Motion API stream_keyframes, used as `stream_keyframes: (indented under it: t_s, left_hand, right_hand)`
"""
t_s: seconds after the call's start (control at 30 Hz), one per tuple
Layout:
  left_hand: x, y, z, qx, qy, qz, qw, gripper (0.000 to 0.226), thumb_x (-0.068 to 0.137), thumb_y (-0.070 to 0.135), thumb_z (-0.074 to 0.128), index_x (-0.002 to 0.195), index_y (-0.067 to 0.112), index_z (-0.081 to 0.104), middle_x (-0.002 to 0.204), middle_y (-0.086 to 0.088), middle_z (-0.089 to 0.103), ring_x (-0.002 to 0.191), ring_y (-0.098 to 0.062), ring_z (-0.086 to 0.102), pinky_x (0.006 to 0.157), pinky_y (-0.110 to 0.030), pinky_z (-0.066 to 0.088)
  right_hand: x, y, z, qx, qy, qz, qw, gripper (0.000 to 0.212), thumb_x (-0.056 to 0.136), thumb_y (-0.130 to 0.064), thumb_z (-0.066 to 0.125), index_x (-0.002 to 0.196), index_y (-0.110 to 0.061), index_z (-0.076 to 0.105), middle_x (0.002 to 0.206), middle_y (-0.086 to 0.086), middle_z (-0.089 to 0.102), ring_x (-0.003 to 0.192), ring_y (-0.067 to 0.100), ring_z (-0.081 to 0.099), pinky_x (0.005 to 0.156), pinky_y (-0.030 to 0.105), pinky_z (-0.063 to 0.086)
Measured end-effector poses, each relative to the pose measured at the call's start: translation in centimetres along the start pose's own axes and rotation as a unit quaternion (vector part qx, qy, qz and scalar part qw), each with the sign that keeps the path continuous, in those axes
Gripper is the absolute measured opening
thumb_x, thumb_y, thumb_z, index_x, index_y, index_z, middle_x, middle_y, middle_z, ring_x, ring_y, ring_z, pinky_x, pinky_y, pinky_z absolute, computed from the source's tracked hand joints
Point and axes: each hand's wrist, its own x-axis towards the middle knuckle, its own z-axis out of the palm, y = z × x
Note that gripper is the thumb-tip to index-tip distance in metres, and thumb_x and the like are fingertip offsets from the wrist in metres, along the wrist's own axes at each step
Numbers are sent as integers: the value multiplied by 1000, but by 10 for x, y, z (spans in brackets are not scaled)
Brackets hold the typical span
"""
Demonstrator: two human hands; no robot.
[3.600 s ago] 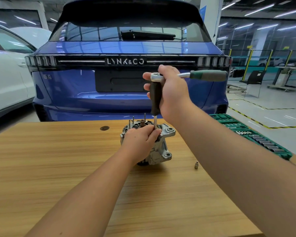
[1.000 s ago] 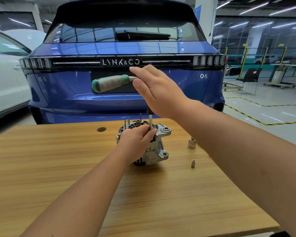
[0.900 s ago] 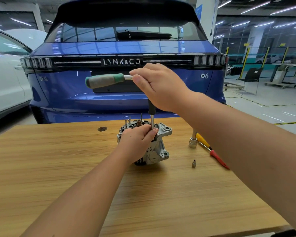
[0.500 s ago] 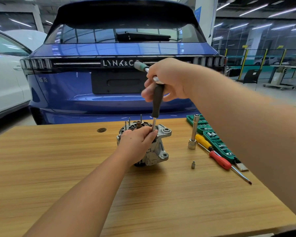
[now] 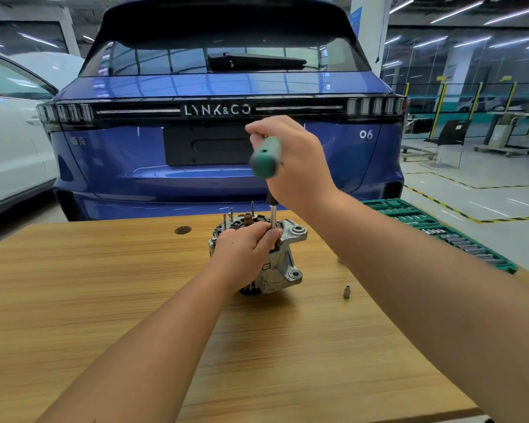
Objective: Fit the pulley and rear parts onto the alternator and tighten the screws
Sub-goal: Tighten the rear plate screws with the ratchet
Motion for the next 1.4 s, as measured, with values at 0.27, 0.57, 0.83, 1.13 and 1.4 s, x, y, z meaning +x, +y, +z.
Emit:
stream_keyframes:
  t_s: [0.27,0.57,0.83,1.13,1.4]
  left_hand:
    - [-1,1,1,7,9,0,1000,39,105,48,38,99,21,66,70,-1,65,55,-11,50,96,-49,45]
    - [0,0,1,17,4,0,1000,36,105,49,37,96,26,63,68,1,64,59,-14,53,93,-48,45]
    - [-2,-2,1,6,-9,6,1000,32,105,50,38,95,32,62,66,6,61,59,-9,52,97,-53,45]
    - [-1,-1,0,5,-9,-6,1000,29,104,51,37,85,40,55,66,10,59,60,-5,51,96,-49,45]
    - [-2,-3,-1,-6,-10,-3,1000,34,105,49,36,98,30,63,77,5,66,65,-7,55,96,-48,43]
  right_hand:
    - [16,-2,-8,-334,-166,-98,923,42,106,-42,35,137,-18,50,119,1,60,103,27,54,78,39,43]
    - [33,-12,-14,-342,-210,-64,914,46,107,-52,23,108,-25,61,92,-6,53,89,23,53,62,32,31]
    - [67,-35,-16,-335,-316,155,874,25,101,-32,49,81,-16,53,65,1,56,52,18,49,50,29,35]
    - [36,-19,-19,444,-71,537,714,20,99,-22,50,117,-13,54,104,10,77,93,23,75,47,31,48]
    - [12,-15,10,433,95,359,821,16,100,-17,57,84,-16,57,81,1,73,78,16,66,71,33,52]
